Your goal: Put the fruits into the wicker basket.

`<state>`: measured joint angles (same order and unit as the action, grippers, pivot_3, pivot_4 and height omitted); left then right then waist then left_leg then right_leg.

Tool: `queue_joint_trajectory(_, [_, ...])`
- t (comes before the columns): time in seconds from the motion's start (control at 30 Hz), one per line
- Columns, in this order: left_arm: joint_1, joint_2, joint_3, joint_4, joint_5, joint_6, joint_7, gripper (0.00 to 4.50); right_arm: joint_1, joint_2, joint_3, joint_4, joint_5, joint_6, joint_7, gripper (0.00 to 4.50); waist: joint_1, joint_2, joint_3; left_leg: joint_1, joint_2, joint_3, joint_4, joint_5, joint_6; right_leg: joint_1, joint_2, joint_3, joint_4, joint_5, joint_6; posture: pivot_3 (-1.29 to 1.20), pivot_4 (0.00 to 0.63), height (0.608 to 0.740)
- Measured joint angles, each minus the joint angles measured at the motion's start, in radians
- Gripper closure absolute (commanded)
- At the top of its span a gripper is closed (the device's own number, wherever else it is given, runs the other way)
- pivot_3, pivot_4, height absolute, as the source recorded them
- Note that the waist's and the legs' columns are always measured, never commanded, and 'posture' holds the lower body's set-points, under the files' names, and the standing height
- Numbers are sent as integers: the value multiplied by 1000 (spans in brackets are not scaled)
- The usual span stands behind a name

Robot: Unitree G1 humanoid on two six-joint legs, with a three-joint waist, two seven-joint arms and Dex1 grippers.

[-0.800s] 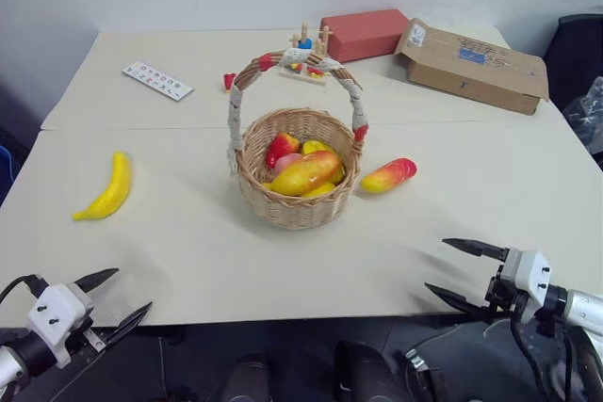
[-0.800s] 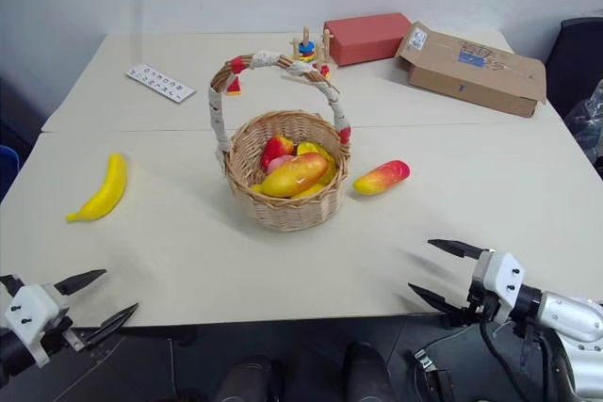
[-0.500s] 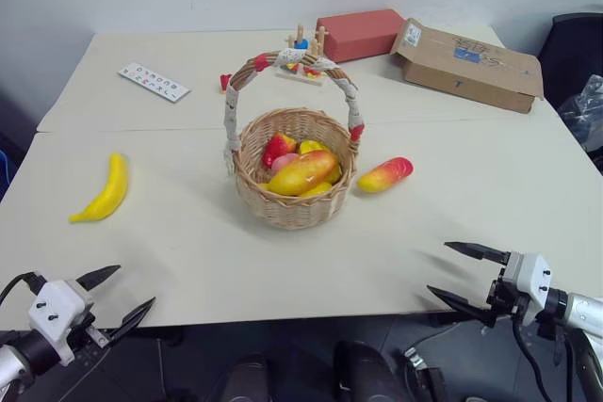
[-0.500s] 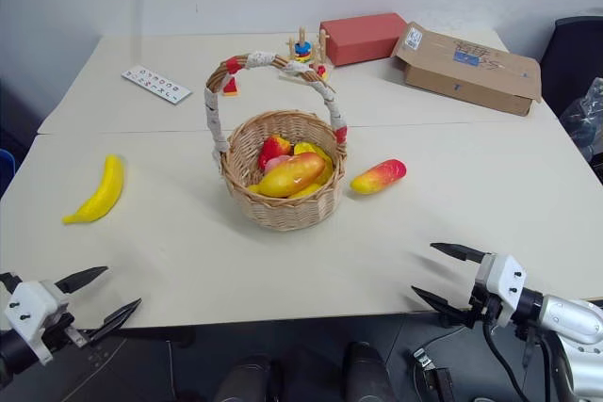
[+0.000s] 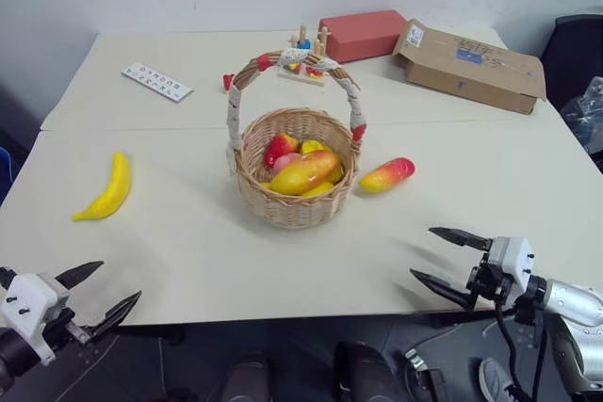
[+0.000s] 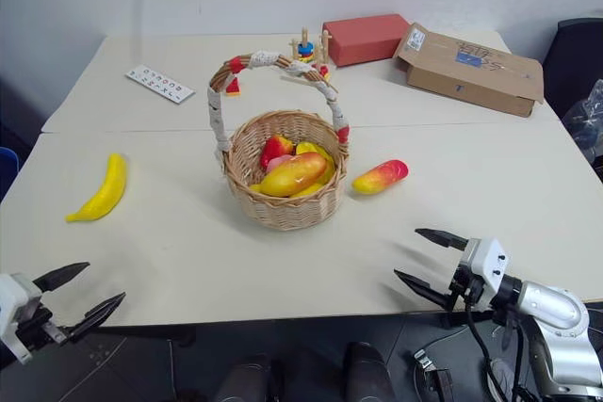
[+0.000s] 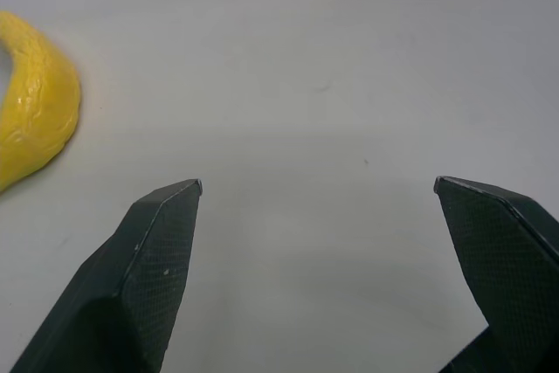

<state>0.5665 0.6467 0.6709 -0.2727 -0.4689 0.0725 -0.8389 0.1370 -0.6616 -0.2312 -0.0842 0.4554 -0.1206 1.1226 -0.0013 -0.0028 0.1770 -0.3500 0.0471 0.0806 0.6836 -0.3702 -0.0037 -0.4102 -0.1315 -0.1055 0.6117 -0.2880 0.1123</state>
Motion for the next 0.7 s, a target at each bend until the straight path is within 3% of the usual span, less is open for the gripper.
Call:
queue_joint_trajectory(0.23, [-9,-76,74,-34,-46,75,101,0,-25,15,32,-55,9,71,-33,19,-6,-1,0,-2,-1,-1,0,0,0,3,-1,-2,0,0,0,0,150,740])
queue_joint_trajectory(0.4, [-32,-122,209,19,-143,176,235,0,-121,89,80,-166,64,171,-123,19,-27,3,3,-4,-5,-39,-1,6,-2,27,-9,-37,-6,0,0,0,150,740])
queue_joint_trajectory(0.5, [-33,-129,290,83,-184,255,323,0,-189,148,111,-285,122,255,-232,19,-22,3,3,-4,-4,-37,0,10,-7,17,-9,-32,-2,0,-1,0,150,740])
queue_joint_trajectory(0.6, [-92,-112,335,108,-248,361,414,0,-284,193,129,-401,177,331,-345,19,4,3,4,-4,-3,-35,0,10,-6,16,-7,-30,-1,-1,-1,0,150,740])
queue_joint_trajectory(0.7, [-194,-1,331,136,-329,521,469,0,-336,213,152,-467,204,351,-379,19,28,0,2,-4,-3,-38,0,10,-8,16,-3,-28,-1,-2,-3,0,150,740])
